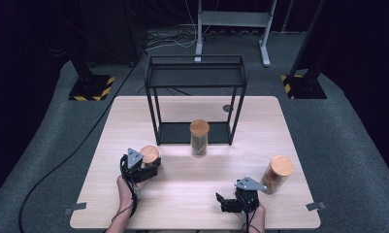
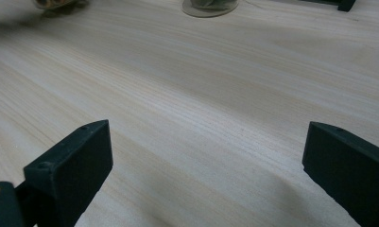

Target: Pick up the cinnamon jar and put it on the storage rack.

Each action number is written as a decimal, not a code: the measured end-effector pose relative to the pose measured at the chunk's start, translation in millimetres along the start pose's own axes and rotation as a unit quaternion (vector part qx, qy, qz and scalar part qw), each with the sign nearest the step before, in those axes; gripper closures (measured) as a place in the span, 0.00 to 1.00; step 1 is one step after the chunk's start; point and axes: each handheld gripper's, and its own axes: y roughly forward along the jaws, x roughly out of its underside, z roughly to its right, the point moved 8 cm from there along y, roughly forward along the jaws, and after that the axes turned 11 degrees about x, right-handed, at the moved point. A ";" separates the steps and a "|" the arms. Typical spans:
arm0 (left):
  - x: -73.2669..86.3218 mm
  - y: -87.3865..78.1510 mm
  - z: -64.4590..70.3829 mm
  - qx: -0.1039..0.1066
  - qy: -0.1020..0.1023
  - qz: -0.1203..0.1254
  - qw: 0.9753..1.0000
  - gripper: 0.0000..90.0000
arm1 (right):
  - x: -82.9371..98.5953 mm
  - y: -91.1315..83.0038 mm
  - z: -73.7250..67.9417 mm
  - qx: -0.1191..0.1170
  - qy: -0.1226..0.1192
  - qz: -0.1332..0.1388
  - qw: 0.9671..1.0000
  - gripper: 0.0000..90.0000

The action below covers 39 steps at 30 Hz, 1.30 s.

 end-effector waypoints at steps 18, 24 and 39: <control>-10.6 5.3 4.6 0.005 0.004 0.006 1.000 0.28 | -0.2 -0.4 0.4 0.002 0.001 0.002 1.000 0.02; -12.8 9.0 6.1 0.005 0.005 0.006 1.000 0.28 | -0.1 -0.2 0.4 -0.002 0.003 0.001 1.000 0.02; -17.9 16.5 9.4 0.008 0.007 0.004 1.000 0.28 | -0.1 -0.6 0.3 -0.006 0.003 0.002 1.000 0.02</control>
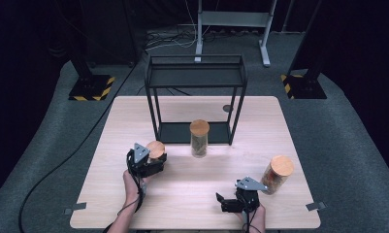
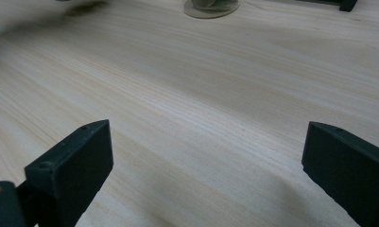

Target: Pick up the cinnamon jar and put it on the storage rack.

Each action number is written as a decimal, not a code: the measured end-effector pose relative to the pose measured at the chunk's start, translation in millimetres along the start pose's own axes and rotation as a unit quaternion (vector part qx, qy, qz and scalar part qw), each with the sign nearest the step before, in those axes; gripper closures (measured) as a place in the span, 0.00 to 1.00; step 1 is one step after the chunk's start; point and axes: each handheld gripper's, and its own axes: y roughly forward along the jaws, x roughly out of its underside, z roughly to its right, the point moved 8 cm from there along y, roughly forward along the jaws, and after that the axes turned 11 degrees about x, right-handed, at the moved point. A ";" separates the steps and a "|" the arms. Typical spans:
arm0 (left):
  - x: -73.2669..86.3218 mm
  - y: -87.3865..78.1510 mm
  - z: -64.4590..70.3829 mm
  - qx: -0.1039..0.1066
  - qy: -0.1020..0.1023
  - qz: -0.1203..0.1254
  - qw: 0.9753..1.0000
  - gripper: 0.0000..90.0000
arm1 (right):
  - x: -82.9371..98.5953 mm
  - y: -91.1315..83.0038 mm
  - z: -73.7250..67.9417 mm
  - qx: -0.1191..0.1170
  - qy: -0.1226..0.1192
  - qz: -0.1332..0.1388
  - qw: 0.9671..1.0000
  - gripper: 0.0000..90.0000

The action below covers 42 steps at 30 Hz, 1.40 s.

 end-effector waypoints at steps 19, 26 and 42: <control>-5.6 7.6 -0.2 0.001 0.002 0.001 1.000 0.28 | 0.3 0.5 0.0 -0.001 0.000 -0.004 1.000 0.02; -8.5 10.6 0.8 0.002 0.003 0.002 1.000 0.28 | 0.4 0.8 -0.1 -0.003 0.001 -0.005 1.000 0.02; -13.8 19.8 2.8 0.002 0.003 0.006 1.000 0.28 | 0.5 0.9 -0.3 -0.002 -0.001 -0.006 1.000 0.02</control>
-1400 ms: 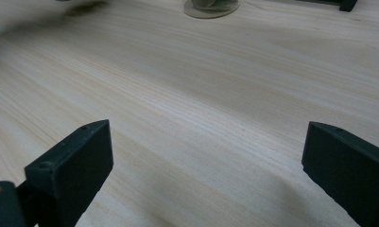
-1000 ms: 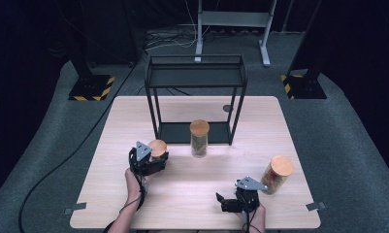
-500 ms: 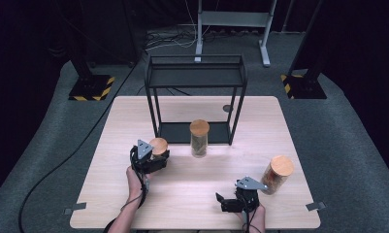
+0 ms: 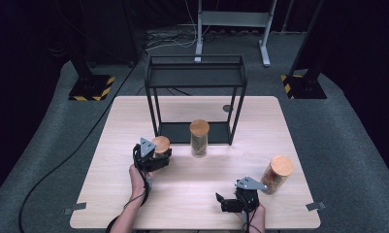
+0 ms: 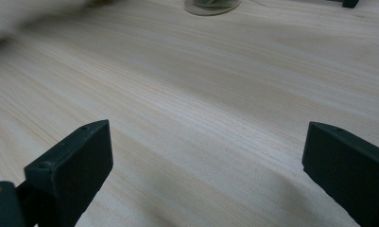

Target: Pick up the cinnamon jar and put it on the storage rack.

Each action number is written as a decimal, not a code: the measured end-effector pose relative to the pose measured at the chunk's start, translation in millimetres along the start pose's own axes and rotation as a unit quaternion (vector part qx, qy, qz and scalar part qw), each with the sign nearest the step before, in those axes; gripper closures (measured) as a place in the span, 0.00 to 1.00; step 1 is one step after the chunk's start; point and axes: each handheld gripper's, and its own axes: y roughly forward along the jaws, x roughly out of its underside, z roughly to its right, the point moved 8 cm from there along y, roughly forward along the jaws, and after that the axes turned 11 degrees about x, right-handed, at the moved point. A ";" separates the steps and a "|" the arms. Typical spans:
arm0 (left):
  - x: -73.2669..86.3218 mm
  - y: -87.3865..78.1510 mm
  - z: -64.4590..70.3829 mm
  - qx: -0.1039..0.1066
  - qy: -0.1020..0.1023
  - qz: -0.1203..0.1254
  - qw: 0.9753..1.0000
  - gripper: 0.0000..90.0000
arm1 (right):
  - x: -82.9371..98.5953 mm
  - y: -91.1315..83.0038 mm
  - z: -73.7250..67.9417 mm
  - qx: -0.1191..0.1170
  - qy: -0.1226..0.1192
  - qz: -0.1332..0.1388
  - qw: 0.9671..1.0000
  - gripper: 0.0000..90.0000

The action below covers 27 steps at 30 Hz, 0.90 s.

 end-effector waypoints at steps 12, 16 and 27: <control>-2.0 5.9 1.5 0.001 0.002 -0.003 1.000 0.28 | 0.2 0.4 -0.2 -0.001 -0.001 -0.002 1.000 0.02; -4.7 7.7 2.9 0.002 0.007 -0.003 1.000 0.28 | 0.2 0.5 -0.1 -0.001 -0.001 -0.003 1.000 0.02; -9.5 13.9 2.5 0.001 0.009 -0.004 1.000 0.28 | 0.0 0.0 0.0 -0.001 0.001 0.000 1.000 0.02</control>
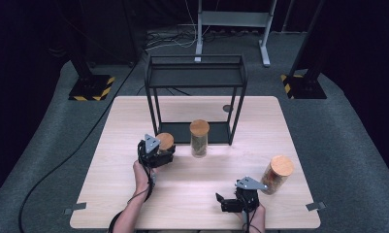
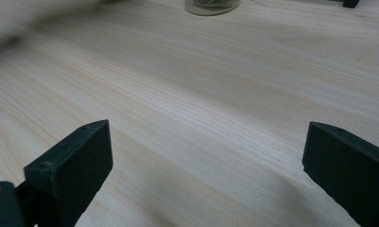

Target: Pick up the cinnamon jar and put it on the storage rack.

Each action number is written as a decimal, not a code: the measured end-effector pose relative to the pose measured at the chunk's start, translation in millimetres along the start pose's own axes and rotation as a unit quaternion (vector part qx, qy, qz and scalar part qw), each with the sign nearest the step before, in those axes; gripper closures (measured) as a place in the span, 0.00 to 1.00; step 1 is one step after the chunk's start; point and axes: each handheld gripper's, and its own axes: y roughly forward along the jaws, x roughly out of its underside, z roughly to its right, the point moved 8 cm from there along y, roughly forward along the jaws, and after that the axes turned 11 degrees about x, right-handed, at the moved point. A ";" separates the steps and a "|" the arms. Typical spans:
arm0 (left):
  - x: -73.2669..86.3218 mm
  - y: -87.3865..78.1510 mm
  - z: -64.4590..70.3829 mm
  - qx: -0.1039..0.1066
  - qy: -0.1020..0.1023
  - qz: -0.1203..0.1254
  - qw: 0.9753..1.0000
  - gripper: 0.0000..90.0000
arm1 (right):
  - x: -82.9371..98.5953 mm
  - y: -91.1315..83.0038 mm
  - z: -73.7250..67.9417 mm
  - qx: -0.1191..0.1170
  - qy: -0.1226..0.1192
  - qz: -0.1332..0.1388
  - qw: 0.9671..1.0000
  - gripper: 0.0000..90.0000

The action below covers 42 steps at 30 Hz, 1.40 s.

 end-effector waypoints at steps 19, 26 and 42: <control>-8.2 11.6 -3.9 0.000 0.003 -0.005 1.000 0.28 | 0.0 -0.1 0.3 0.003 0.000 0.000 1.000 0.02; -11.7 15.7 -4.6 -0.001 0.005 -0.006 1.000 0.28 | -0.1 -0.2 0.4 0.003 -0.001 0.001 1.000 0.02; -18.6 25.6 -6.1 -0.001 0.004 -0.007 1.000 0.28 | -0.2 -0.2 0.9 0.006 0.000 0.002 1.000 0.01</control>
